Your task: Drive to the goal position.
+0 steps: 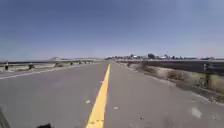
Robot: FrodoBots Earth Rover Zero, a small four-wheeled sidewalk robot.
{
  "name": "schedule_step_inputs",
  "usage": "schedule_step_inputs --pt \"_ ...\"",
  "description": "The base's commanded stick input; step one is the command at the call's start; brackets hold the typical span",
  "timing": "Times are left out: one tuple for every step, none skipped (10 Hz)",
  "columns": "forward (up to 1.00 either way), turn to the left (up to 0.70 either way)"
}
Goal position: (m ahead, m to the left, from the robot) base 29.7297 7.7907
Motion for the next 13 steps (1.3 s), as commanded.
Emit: schedule_step_inputs --pt "0.85 0.0" --pt "0.85 0.0" --pt "0.85 0.0" --pt "0.85 0.0" --pt "0.85 0.0" --pt "0.85 0.0" --pt "0.85 0.0" --pt "0.85 0.0" --pt "0.85 0.0" --pt "0.85 0.0" --pt "0.85 0.0" --pt "0.85 0.0" --pt "0.85 0.0"
